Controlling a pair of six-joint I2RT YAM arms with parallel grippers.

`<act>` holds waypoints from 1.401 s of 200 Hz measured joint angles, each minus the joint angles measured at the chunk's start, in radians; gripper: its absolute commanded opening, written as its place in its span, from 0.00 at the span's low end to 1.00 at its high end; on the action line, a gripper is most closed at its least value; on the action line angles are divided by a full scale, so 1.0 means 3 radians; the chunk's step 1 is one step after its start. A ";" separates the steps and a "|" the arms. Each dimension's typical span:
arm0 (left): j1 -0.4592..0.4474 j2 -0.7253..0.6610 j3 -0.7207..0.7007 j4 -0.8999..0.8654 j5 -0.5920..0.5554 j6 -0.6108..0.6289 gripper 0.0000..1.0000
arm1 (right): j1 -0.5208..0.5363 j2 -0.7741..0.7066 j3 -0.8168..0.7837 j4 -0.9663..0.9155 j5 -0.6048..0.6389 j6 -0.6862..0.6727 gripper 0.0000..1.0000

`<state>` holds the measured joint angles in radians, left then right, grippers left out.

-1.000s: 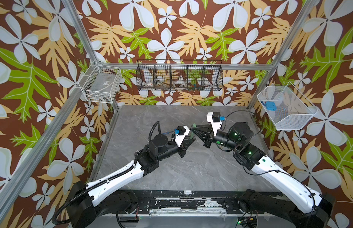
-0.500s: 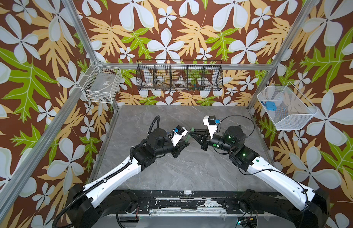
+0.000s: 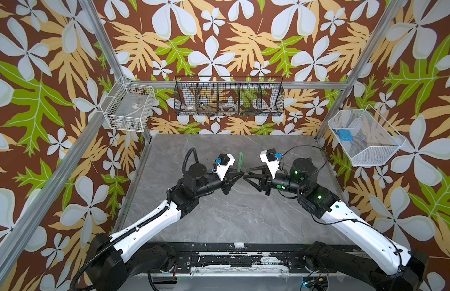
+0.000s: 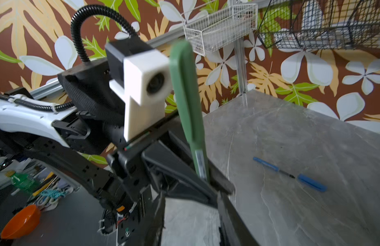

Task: Insert pens into pen caps
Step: Put on the pen cap to the pen.

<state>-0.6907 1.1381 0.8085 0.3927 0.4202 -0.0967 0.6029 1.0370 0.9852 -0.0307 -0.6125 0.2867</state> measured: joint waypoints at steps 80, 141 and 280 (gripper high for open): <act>-0.0085 -0.0076 -0.0497 0.0510 0.0027 -0.0408 0.00 | -0.0111 0.0027 0.0262 -0.0224 -0.0207 -0.0047 0.51; -0.0117 0.0010 -0.0497 0.0573 0.0125 -0.0468 0.00 | -0.0111 0.0261 0.0453 -0.0150 -0.0406 -0.0047 0.51; -0.0132 0.0189 -0.0403 0.0568 0.0275 -0.0515 0.00 | -0.0118 0.0528 0.0463 0.0031 -0.0626 -0.0034 0.08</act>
<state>-0.7303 1.1950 0.6876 0.5632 0.5026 -0.2512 0.5674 1.1954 1.1240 -0.0216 -0.8001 0.2764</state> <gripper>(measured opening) 0.137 0.135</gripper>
